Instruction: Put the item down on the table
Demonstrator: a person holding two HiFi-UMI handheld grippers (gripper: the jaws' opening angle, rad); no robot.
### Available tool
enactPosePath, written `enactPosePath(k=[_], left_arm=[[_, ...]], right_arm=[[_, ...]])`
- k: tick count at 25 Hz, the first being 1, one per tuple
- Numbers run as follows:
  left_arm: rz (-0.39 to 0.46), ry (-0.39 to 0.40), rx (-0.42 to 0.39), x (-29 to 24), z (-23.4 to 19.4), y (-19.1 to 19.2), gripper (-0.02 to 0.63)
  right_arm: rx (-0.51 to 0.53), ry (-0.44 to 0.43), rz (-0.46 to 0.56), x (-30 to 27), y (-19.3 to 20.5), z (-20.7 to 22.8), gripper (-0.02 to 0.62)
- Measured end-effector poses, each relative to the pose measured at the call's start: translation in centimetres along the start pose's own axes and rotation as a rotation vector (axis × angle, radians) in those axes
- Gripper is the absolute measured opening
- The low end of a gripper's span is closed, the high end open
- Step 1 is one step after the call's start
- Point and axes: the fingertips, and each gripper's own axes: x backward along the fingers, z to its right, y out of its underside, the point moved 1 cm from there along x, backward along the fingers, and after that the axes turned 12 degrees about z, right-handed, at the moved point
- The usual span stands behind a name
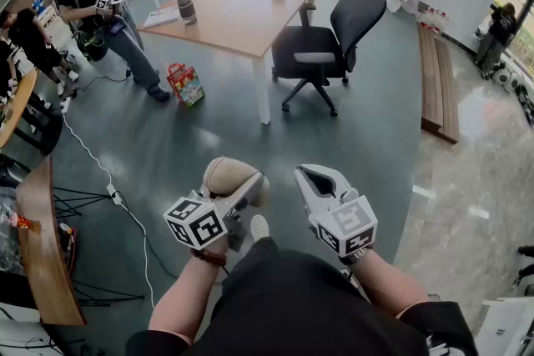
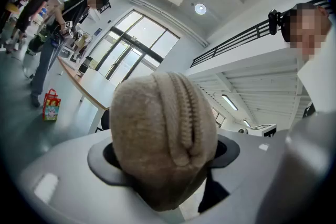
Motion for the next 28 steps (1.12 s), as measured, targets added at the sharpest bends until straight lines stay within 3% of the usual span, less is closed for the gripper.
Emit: enactPosePath(k=[18, 28], left_arm=[[-0.012, 0.034, 0.057, -6.8, -10.8, -6.2, 0.383], [-0.019, 0.028, 0.082, -8.1, -15.4, -8.8, 0.383]], right_arm=[[0.011, 0.026, -0.034, -13.5, -0.9, 3.0, -0.008], [0.017, 0.022, -0.050, -19.1, -1.3, 2.8, -0.008]])
